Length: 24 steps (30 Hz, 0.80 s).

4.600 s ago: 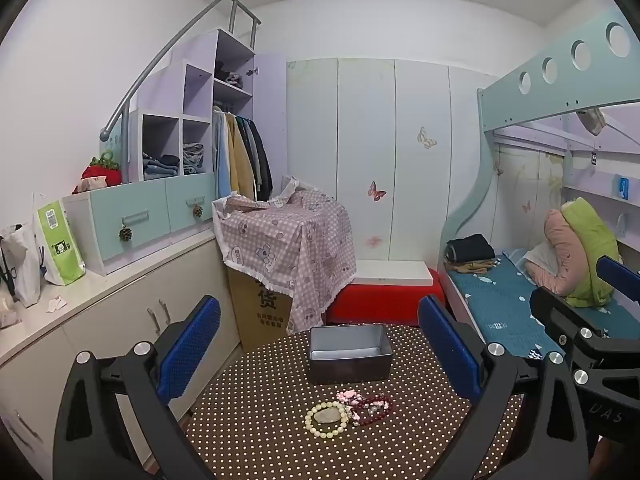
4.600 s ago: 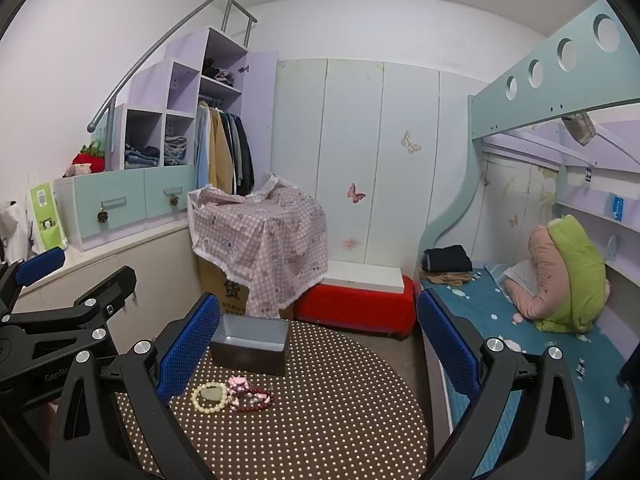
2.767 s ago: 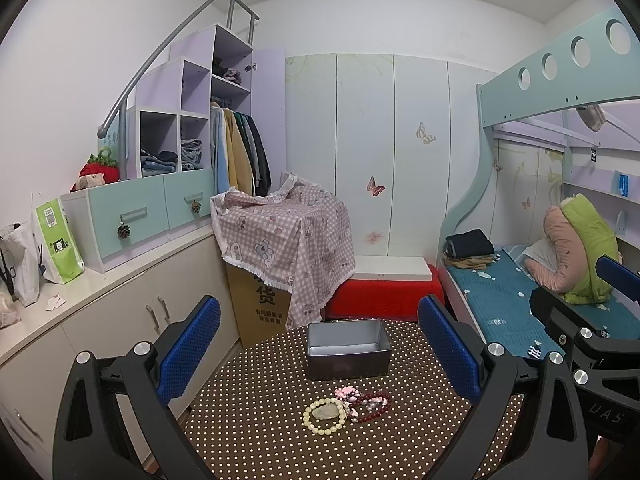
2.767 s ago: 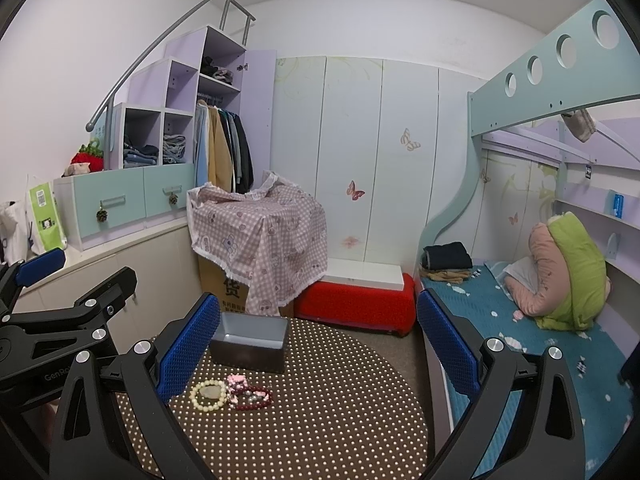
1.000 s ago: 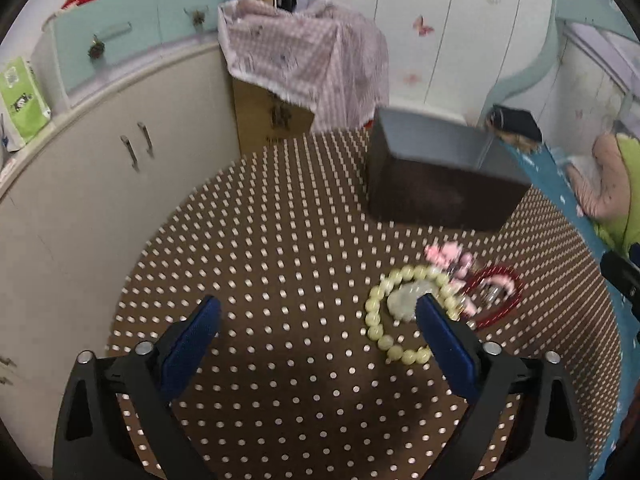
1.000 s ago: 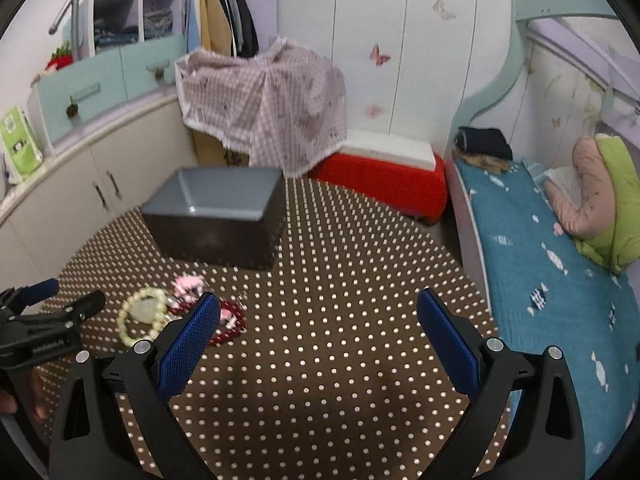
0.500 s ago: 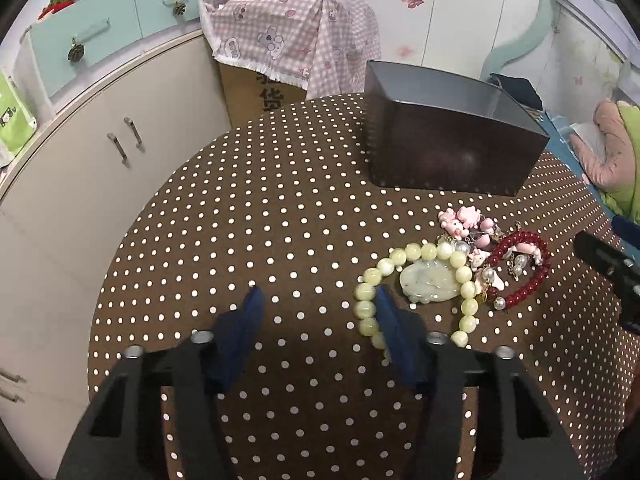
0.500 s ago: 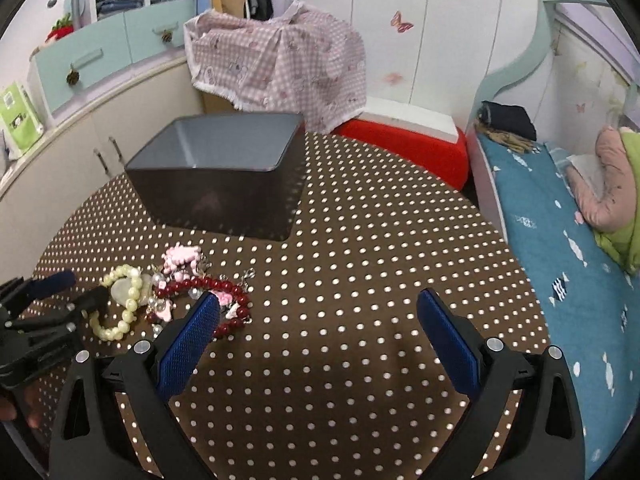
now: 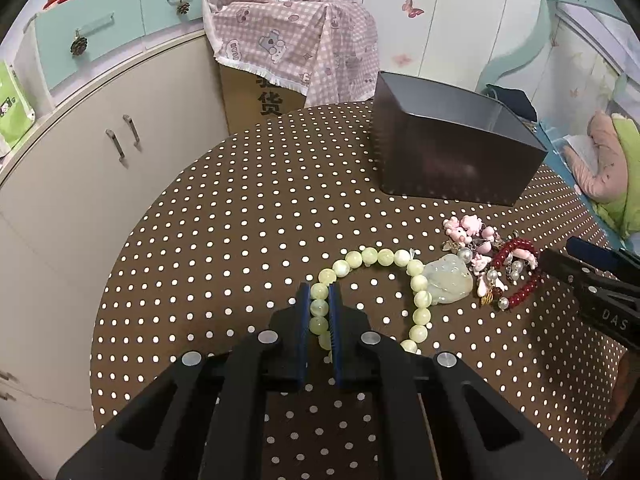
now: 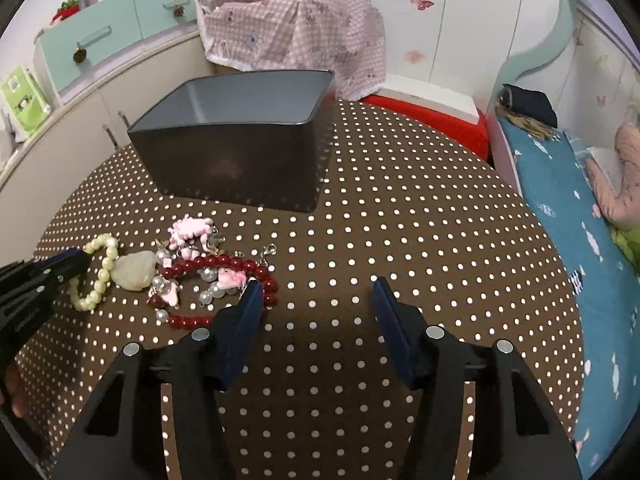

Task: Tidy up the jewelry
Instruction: 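Move the left tool down to the pale green bead bracelet, then grasp the green bead bracelet with the left tool while the right tool grasps the red bead bracelet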

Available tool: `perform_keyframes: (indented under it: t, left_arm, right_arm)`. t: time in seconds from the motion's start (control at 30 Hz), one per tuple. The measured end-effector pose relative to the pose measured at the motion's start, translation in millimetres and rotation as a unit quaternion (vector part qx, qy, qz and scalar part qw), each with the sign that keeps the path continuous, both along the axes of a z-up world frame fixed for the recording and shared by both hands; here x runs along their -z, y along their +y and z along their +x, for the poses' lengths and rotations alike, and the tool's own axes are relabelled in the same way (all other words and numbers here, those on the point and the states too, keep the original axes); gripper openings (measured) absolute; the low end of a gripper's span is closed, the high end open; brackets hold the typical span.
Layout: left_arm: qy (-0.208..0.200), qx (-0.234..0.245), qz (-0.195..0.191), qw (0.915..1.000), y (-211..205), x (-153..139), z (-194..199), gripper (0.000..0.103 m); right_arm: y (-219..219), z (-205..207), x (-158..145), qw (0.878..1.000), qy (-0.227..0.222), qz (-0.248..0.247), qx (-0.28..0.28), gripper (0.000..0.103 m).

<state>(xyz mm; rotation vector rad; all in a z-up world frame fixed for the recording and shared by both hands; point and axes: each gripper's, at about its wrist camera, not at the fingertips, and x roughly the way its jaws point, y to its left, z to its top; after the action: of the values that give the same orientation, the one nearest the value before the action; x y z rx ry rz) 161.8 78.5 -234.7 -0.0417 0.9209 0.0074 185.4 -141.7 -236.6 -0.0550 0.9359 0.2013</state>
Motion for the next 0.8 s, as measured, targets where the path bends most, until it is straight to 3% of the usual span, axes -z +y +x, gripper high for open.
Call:
perform_keyframes:
  t: [0.17,0.23,0.3,0.53,0.7,0.8]
  left_arm:
    - [-0.003,0.003,-0.008,1.0,3.7,-1.6,-0.7,0.008]
    - [-0.005,0.006,-0.009,0.9999,2.6,-2.0,-1.1,0.008]
    - [-0.006,0.009,-0.011,0.9999,2.3,-2.4,-1.7,0.008]
    - [-0.005,0.012,-0.013,0.9998,0.2,-1.3,-1.3,0.008]
    - [-0.005,0.013,-0.023,0.9996,2.9,-2.3,-0.3,0.008]
    - [-0.008,0.015,-0.024,0.9996,3.3,-4.4,-0.2,0.008]
  right_arm:
    - [4.5,6.1,1.9,0.999,0.014,0.027,-0.018,0.045]
    - [4.7,8.1,2.6,0.999,0.021,0.044,-0.024,0.036]
    - [7.9,8.8,2.5,0.998,0.022,0.045,-0.03,0.032]
    - [7.9,22.7,2.5,0.994,0.047,0.086,-0.043,0.03]
    - [8.8,19.8,2.9,0.991,0.054,0.105,-0.062,0.012]
    - [13.1,18.7,2.7,0.99,0.054,0.109,-0.068,0.008]
